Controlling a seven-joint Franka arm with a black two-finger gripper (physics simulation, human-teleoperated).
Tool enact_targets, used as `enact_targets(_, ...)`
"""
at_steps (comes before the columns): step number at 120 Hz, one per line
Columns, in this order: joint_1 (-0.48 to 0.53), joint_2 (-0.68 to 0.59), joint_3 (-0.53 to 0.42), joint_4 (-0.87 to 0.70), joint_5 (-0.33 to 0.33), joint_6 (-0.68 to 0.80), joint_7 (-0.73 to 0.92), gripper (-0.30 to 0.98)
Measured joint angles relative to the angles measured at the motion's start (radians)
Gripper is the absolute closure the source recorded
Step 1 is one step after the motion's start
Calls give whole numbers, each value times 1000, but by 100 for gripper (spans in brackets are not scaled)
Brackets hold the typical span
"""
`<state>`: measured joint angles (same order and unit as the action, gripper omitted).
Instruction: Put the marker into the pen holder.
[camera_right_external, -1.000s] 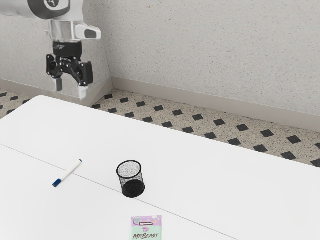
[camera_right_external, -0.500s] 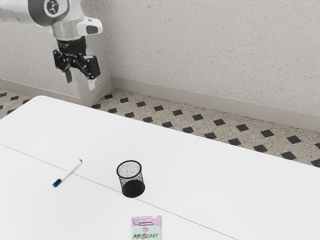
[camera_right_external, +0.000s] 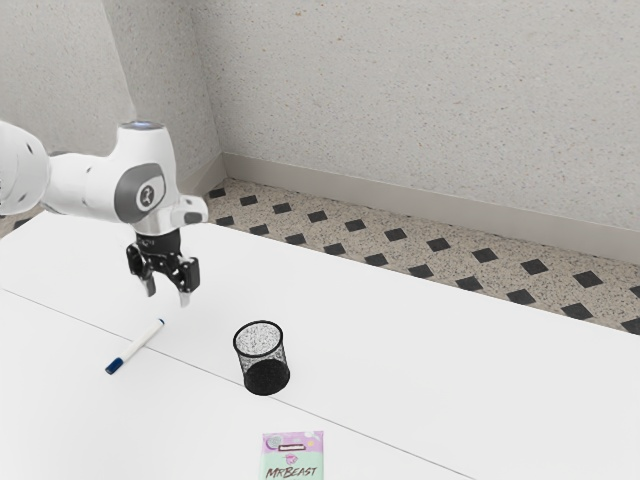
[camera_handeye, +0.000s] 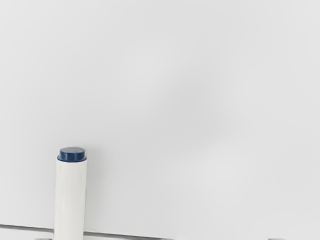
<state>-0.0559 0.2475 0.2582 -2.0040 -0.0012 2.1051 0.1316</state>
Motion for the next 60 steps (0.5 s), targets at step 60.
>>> enact_targets(60, 77, 59, 26, -145, -67, 297, 161, 16)
